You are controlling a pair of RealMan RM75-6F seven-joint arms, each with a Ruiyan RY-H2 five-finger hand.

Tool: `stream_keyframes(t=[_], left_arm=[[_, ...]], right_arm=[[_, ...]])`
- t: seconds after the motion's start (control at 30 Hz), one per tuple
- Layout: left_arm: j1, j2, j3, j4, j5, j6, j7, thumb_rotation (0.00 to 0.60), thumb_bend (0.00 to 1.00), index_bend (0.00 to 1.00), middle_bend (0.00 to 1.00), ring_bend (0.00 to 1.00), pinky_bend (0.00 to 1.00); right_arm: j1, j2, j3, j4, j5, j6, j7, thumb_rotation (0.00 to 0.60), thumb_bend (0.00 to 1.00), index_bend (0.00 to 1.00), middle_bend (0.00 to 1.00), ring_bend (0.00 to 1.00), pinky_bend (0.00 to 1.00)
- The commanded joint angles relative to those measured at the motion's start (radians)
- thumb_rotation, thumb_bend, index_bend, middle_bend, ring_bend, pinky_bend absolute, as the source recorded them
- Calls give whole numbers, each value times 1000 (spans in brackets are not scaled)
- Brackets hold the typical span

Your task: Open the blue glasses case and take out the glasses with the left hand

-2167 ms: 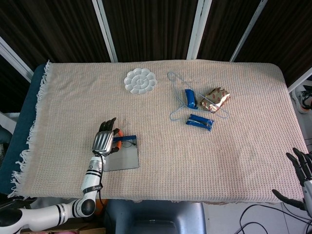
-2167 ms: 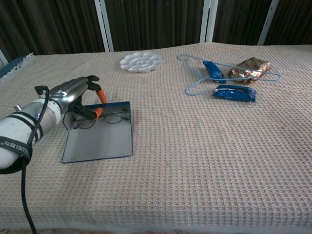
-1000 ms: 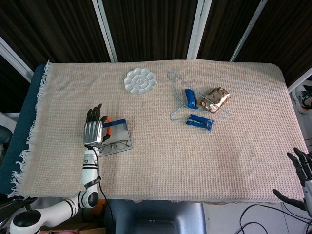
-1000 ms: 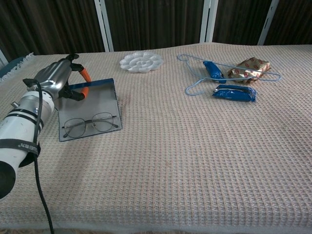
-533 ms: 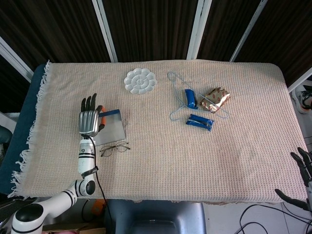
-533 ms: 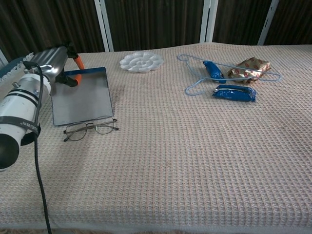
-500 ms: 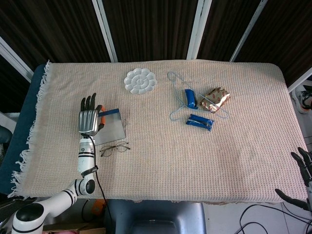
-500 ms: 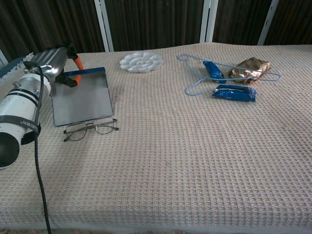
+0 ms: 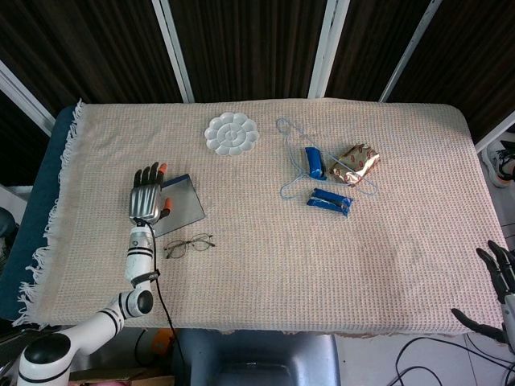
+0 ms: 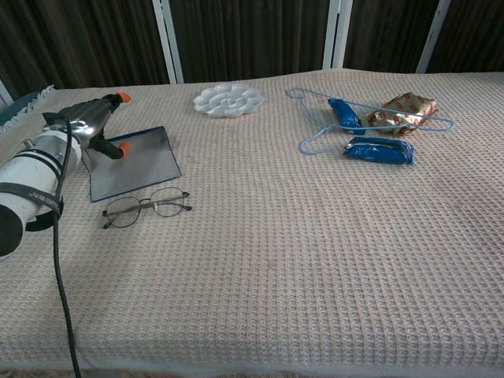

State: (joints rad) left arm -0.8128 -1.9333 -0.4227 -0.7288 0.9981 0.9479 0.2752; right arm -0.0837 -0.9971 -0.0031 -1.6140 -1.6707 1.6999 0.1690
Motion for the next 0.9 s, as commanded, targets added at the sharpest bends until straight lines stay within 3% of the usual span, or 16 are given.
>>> stream_keyframes(t=[0.03, 0.13, 0.2, 0.3, 0.43, 0.57, 0.7, 0.9], left_arm=[[90, 148, 34, -274, -32, 11, 90, 600, 411, 0, 0, 0, 0], [192, 296, 98, -553, 40, 99, 78, 600, 417, 0, 0, 0, 0], [279, 416, 175, -741, 121, 144, 21, 600, 418, 0, 0, 0, 0], [401, 567, 305, -910, 281, 241, -63, 600, 419, 0, 0, 0, 0], [557, 633, 444, -860, 498, 459, -244, 600, 416, 0, 0, 0, 0], [641, 646, 515, -767, 589, 570, -353, 600, 412, 0, 0, 0, 0], [649, 659, 529, -735, 659, 613, -422, 600, 410, 0, 0, 0, 0], [633, 677, 534, -731, 676, 574, -471, 600, 410, 0, 0, 0, 0]], right_arm=[[2, -3, -2, -3, -3, -5, -8, 600, 134, 0, 0, 0, 0], [5, -8, -5, -6, -10, -11, -24, 600, 134, 0, 0, 0, 0], [8, -12, -6, -6, -13, -16, -37, 600, 134, 0, 0, 0, 0], [10, -15, -8, -9, -16, -22, -50, 600, 134, 0, 0, 0, 0], [10, -21, -14, -10, -28, -23, -65, 600, 134, 0, 0, 0, 0], [12, -31, -17, -11, -36, -27, -91, 600, 134, 0, 0, 0, 0], [14, -41, -22, -14, -46, -35, -118, 600, 134, 0, 0, 0, 0], [8, -46, -24, -13, -41, -31, -139, 600, 134, 0, 0, 0, 0]])
